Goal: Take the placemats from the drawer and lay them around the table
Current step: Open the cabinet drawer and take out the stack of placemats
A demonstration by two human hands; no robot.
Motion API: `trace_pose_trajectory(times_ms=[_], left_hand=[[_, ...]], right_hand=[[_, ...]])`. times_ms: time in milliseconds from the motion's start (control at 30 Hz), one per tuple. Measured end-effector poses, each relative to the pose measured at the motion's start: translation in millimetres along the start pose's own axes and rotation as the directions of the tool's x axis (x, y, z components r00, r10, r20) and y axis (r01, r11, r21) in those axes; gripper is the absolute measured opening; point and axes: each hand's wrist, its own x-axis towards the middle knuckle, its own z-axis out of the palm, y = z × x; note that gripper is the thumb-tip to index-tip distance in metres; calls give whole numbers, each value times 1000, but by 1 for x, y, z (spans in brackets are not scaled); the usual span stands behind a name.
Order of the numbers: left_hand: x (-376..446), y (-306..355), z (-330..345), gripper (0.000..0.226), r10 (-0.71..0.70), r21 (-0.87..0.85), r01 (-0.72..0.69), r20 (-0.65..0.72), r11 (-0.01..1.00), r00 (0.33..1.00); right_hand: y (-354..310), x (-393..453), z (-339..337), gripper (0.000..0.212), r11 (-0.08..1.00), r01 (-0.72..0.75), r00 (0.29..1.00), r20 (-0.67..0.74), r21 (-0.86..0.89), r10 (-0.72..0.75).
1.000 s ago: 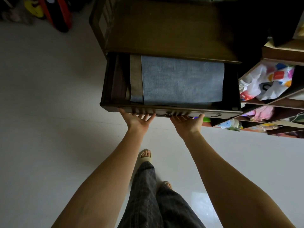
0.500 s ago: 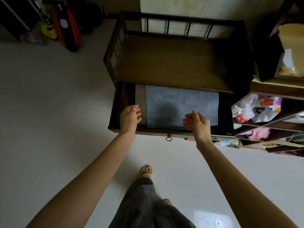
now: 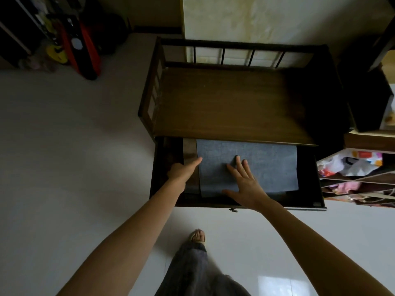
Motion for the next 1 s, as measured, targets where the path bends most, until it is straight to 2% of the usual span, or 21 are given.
trace_pose_trajectory(times_ms=[67, 167, 300, 467, 533, 633, 700, 833, 933, 1000], left_hand=[[2, 0, -1, 98, -17, -35, 17, 13, 999, 1000], [6, -5, -2, 92, 7, 44, -7, 7, 999, 1000], [6, -7, -2, 74, 55, 36, -56, 9, 998, 998], [3, -11, -5, 76, -86, -132, 103, 129, 986, 988], [-1, -9, 1, 77, -97, -142, 119, 154, 983, 983], [-3, -7, 11, 77, -78, -123, 94, 128, 988, 989], [-6, -9, 15, 72, -32, -121, 38, 51, 992, 998], [-10, -16, 21, 77, 142, 54, -136, -127, 989, 982], [-11, -13, 20, 64, 133, -21, -135, -87, 991, 987], [-12, -9, 18, 64, 102, -57, -105, -55, 993, 993]], right_hand=[[1, 3, 0, 85, 1000, -4, 1000, 15, -1, 4], [2, 6, 0, 85, 1000, -12, 1000, 29, 12, 12], [1, 7, 1, 85, 999, -23, 1000, 7, 25, 23], [-1, 8, 4, 85, 999, -26, 1000, -14, 28, 27], [0, 8, 3, 86, 999, -22, 1000, -1, 43, 22], [0, 6, -1, 86, 998, -16, 1000, 15, 58, 15], [0, 4, -2, 85, 998, -18, 1000, 21, 60, 17], [-2, 3, -4, 85, 998, -23, 999, 30, 53, 22], [-4, 5, -5, 87, 998, -35, 999, 38, 49, 33], [-5, 6, -4, 89, 998, -47, 998, 47, 38, 45]])
